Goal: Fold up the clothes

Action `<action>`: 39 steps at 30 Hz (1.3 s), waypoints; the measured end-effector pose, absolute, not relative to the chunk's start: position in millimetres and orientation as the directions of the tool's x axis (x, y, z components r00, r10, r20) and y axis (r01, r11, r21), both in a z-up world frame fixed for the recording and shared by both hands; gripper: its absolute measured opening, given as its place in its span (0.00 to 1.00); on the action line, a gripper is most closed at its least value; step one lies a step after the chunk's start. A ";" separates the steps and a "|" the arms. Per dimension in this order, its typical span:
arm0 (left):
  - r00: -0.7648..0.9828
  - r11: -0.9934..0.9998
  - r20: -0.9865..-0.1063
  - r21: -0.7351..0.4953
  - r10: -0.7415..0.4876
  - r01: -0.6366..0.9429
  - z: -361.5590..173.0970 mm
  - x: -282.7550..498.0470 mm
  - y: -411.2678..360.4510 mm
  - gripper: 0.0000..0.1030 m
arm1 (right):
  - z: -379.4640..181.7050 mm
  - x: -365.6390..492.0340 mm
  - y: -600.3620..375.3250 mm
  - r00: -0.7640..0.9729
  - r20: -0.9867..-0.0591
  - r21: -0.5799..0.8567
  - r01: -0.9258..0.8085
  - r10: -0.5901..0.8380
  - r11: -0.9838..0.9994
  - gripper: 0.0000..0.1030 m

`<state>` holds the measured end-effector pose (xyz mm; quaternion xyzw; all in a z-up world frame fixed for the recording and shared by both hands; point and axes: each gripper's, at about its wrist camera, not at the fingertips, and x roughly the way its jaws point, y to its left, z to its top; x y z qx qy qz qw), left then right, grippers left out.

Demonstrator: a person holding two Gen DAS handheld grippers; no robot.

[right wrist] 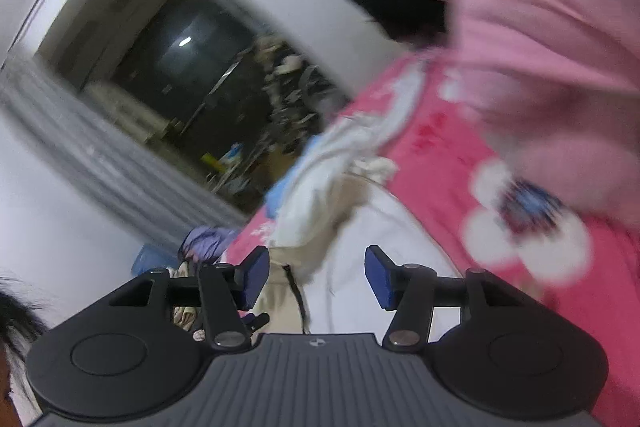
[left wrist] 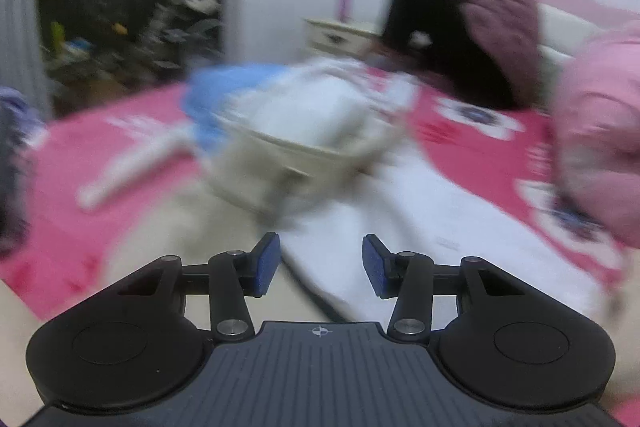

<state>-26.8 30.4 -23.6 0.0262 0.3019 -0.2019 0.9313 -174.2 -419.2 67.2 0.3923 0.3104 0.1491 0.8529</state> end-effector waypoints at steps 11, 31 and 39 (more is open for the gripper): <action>0.525 0.772 -0.634 -0.189 -0.568 0.607 -51.6 -105.6 -59.6 0.42 | -56.0 -200.6 -451.0 0.691 -0.616 0.770 0.427 0.378 0.474 0.57; 0.149 0.405 -0.553 -0.377 -0.820 0.833 -60.2 -112.0 -116.7 0.32 | -31.9 -138.8 -436.8 0.731 -0.493 0.762 0.100 0.472 0.640 0.11; 0.036 0.383 -0.554 -0.525 -0.832 0.760 -73.8 -98.4 -110.4 0.29 | -92.9 -225.3 -461.6 0.521 -0.691 0.722 0.466 0.501 0.511 0.10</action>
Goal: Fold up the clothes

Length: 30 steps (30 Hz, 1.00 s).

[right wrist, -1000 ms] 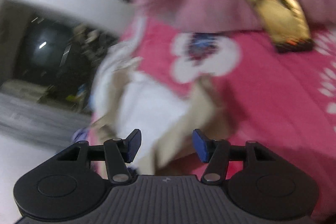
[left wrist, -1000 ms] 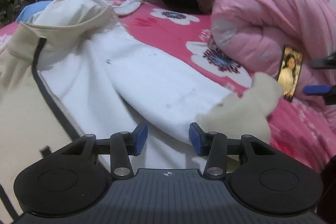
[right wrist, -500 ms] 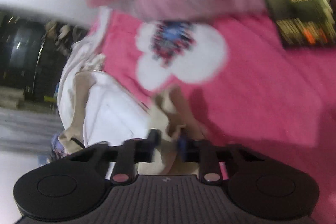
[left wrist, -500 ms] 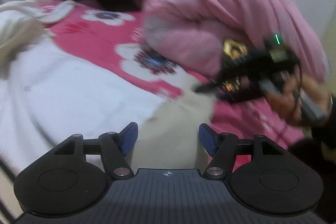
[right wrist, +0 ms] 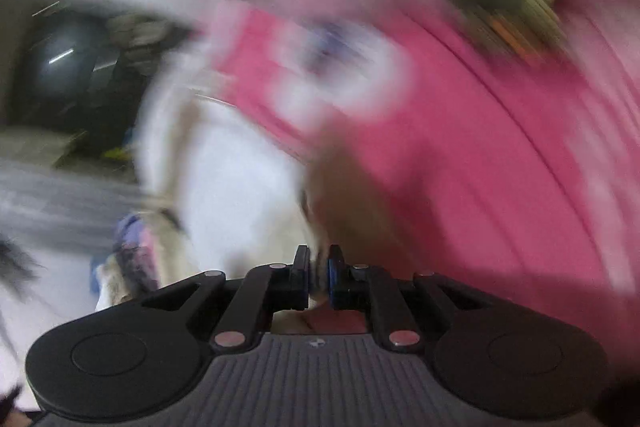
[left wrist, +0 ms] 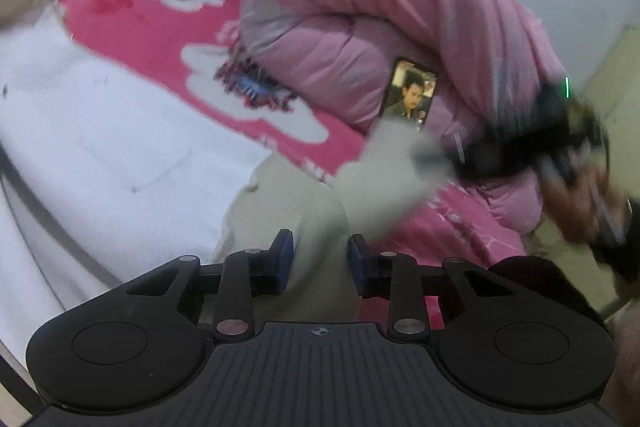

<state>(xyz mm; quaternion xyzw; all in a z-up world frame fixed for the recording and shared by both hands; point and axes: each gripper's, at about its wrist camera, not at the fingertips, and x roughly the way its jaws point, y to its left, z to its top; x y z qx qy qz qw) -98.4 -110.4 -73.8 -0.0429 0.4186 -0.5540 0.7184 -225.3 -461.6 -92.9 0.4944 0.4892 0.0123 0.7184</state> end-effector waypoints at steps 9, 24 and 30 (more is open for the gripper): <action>0.064 0.422 -0.535 -0.581 -0.843 0.696 -75.6 -92.0 -103.3 0.28 | -91.3 -239.4 -403.0 0.304 -0.913 0.380 0.389 0.273 0.839 0.35; 0.282 0.545 -0.483 -0.581 -0.829 0.605 -61.3 -100.6 -91.7 0.09 | -91.9 -173.8 -437.2 0.574 -0.645 0.761 0.542 0.504 0.358 0.60; 0.264 0.515 -0.461 -0.591 -0.847 0.621 -63.1 -104.1 -84.9 0.07 | -123.5 -152.8 -422.7 0.564 -0.650 0.748 0.594 0.510 0.297 0.58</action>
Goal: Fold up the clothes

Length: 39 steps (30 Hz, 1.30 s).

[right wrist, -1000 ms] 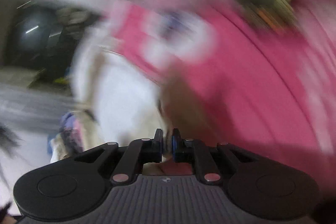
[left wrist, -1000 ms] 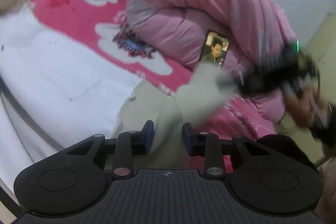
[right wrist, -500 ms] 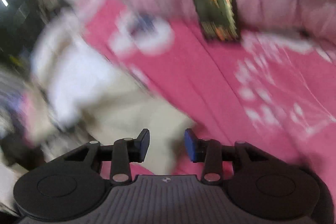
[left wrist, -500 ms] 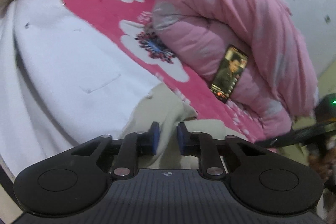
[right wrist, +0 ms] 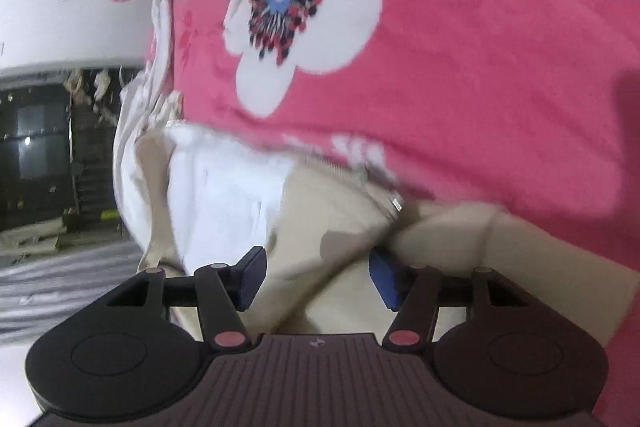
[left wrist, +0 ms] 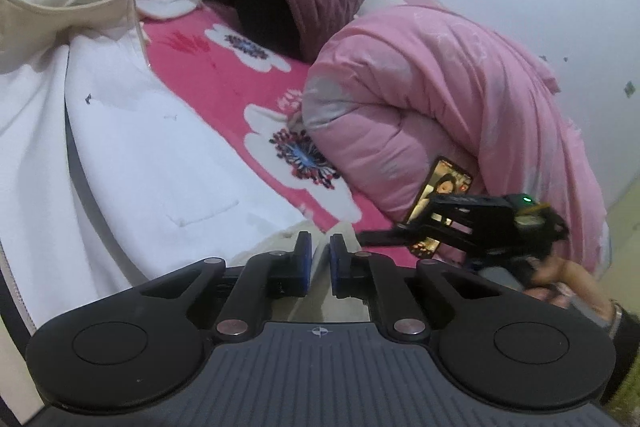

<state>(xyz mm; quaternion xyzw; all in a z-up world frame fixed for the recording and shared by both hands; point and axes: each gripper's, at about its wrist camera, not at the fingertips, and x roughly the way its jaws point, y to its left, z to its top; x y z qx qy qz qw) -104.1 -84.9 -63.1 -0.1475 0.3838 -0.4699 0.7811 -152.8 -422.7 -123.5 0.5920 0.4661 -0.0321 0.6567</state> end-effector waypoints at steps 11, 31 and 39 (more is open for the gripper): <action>0.233 0.471 -0.434 -0.594 -0.870 0.653 -70.1 -118.5 -44.9 0.08 | -117.0 -134.7 -432.9 0.689 -0.612 0.788 0.487 0.388 0.377 0.05; 0.187 0.567 -0.590 -0.565 -0.786 0.599 -119.6 -92.6 -82.5 0.15 | 75.5 -114.0 -271.6 0.544 -0.294 0.389 -0.683 0.786 0.618 0.04; 0.271 0.607 -0.544 -0.697 -0.794 0.382 -107.5 -88.0 27.2 0.20 | 66.9 -107.3 -241.4 0.390 -0.373 0.390 -0.758 0.842 0.523 0.05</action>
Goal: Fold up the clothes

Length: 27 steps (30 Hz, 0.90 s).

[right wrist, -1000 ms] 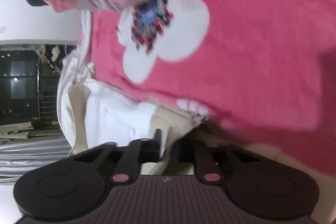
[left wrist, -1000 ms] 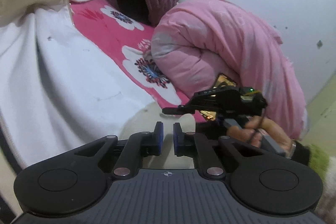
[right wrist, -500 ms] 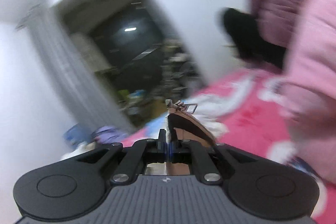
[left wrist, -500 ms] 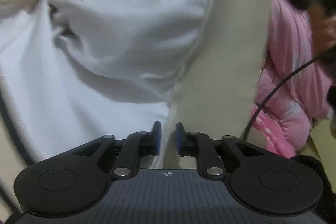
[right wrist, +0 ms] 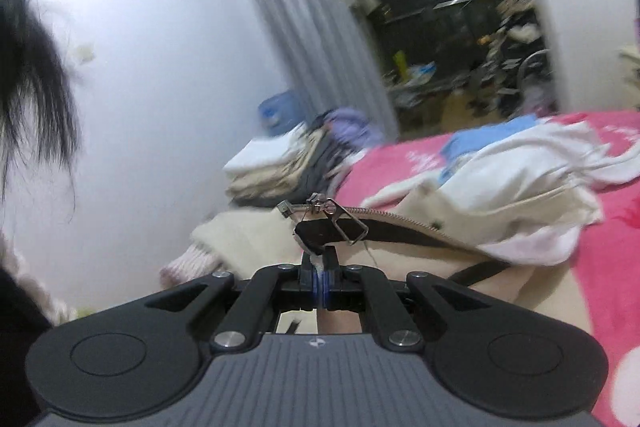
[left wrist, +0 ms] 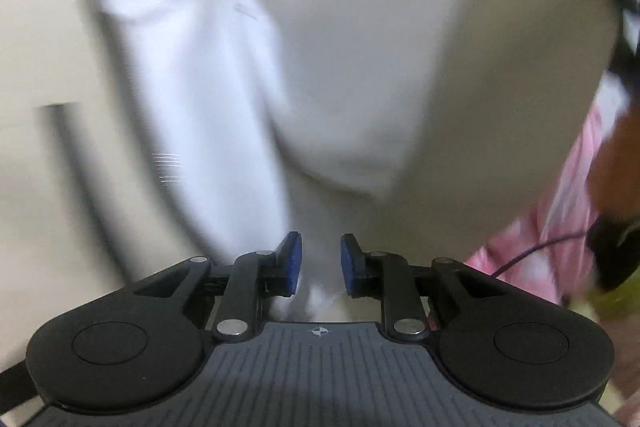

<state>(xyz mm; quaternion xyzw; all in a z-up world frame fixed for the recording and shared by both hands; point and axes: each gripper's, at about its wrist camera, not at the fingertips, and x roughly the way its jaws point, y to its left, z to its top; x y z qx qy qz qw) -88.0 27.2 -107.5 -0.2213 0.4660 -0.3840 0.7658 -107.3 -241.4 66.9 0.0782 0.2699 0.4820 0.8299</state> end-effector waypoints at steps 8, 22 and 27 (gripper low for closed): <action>0.424 0.603 -0.502 -0.785 -0.753 0.141 -100.8 -85.0 133.8 0.30 | -30.9 -130.7 -130.6 0.130 -0.637 0.345 -0.834 0.760 0.431 0.15; 0.363 0.686 -0.595 -0.694 -0.717 0.219 -106.4 -76.3 100.5 0.49 | -24.2 -246.9 -213.3 0.451 -0.710 0.227 -0.580 0.540 0.783 0.71; 0.410 0.770 -0.654 -0.570 -0.636 0.285 -102.7 -88.3 87.1 0.49 | -40.4 -252.7 -277.1 0.527 -0.840 -0.064 -0.333 0.130 0.941 0.85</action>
